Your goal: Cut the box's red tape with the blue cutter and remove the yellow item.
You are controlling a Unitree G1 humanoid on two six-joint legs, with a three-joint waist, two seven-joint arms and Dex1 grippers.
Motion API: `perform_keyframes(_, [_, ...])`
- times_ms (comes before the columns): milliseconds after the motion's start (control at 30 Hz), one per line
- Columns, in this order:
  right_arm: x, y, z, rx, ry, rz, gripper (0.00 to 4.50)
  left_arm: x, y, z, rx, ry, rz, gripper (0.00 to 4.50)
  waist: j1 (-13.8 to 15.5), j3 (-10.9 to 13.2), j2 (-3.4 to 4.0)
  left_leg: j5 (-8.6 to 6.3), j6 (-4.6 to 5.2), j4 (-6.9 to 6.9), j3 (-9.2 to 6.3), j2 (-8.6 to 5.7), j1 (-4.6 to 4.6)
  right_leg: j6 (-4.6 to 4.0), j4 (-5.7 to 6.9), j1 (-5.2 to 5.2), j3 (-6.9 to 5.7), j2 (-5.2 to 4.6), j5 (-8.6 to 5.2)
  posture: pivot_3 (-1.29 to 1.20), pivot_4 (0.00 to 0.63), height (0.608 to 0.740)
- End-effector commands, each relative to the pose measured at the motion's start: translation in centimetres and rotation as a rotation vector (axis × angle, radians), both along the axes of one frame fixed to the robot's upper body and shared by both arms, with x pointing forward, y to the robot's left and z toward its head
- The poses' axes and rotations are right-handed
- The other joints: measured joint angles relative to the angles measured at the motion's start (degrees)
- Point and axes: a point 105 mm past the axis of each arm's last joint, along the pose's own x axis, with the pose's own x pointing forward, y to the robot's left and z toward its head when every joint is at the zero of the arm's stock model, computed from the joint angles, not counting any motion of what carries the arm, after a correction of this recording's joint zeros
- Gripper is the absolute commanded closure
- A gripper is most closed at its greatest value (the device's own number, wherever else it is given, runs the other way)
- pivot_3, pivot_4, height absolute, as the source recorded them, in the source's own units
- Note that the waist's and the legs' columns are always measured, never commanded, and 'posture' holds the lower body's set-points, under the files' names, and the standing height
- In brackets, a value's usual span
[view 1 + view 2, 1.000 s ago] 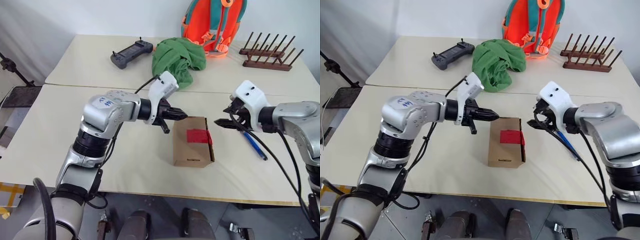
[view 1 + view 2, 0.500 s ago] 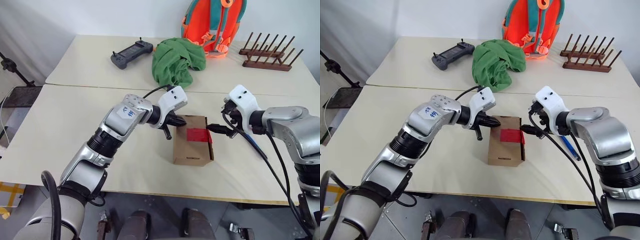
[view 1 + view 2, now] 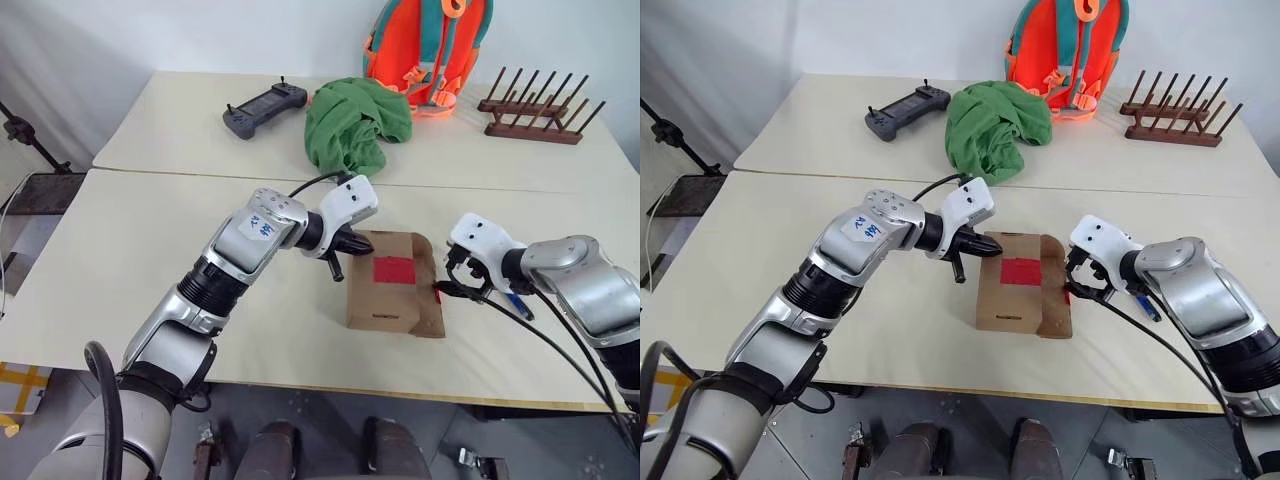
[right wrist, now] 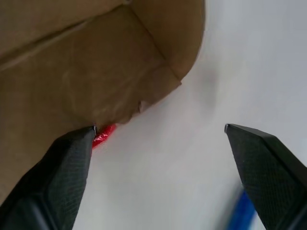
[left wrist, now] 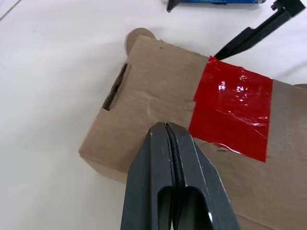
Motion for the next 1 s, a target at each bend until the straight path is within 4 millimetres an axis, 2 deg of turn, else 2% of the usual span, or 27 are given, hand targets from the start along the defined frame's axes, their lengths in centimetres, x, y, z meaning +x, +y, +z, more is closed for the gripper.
perform_keyframes(33, [-0.2, -1.4, -0.2, -0.013, 0.015, -0.048, 0.02, -0.4, 0.1, -0.6, 0.019, 0.003, 0.003, 4.5, 0.0, 0.0, 0.0, 0.0, 0.01, 0.0, -0.03, 0.0, 0.0, 0.0, -0.02, 0.0, 0.01, 0.0, 0.0, 0.0, 0.15, 0.74])
perform_keyframes(200, [-0.5, -2.5, 2.6, 0.227, -0.003, -0.156, 0.02, -0.5, 0.3, -0.6, 0.011, 0.002, 0.014, 4.5, 0.1, 0.0, 0.0, 0.01, 0.0, 0.0, -0.12, 0.0, -0.03, 0.0, -0.01, -0.01, -0.01, -0.02, 0.0, 0.0, 0.15, 0.74])
perform_keyframes(333, [-1.0, -3.0, 3.2, 0.364, 0.057, -0.211, 0.02, -0.7, 0.3, -0.7, 0.01, 0.004, 0.014, 4.5, 0.0, 0.0, 0.0, 0.01, 0.0, -0.03, -0.12, 0.02, -0.03, 0.0, 0.0, -0.02, -0.01, -0.02, 0.0, 0.0, 0.15, 0.74])
perform_keyframes(533, [-2.2, -0.1, 2.3, 0.653, 0.292, -0.166, 0.02, -0.5, 0.0, -0.5, 0.007, -0.002, 0.01, 4.5, -0.1, 0.0, 0.0, 0.02, 0.02, -0.02, -0.12, 0.02, -0.01, 0.0, 0.0, -0.01, 0.05, -0.02, 0.0, 0.0, 0.15, 0.74])
perform_keyframes(633, [-1.4, 1.0, 1.6, 0.764, 0.386, -0.174, 0.02, -0.4, -0.2, -0.5, 0.01, -0.009, 0.0, 4.5, -0.1, 0.0, 0.01, 0.03, 0.02, 0.0, -0.11, 0.01, 0.0, 0.0, 0.0, -0.02, 0.07, -0.02, 0.0, 0.0, 0.15, 0.74])
perform_keyframes(700, [-1.0, 1.7, 1.9, 0.846, 0.442, -0.171, 0.02, -0.4, -0.3, -0.4, 0.01, -0.013, -0.004, 4.5, -0.1, 0.0, 0.0, 0.04, 0.03, 0.0, -0.1, 0.0, 0.0, 0.0, 0.01, -0.03, 0.12, -0.02, 0.0, 0.0, 0.15, 0.74])
perform_keyframes(1000, [0.5, 2.5, 0.4, 0.942, 0.6, -0.22, 0.02, -0.4, -0.4, -0.2, 0.012, -0.017, -0.011, 4.5, -0.3, 0.0, 0.01, 0.05, 0.02, -0.02, -0.06, -0.02, 0.0, 0.0, 0.05, -0.06, 0.09, -0.02, 0.0, 0.0, 0.15, 0.74])
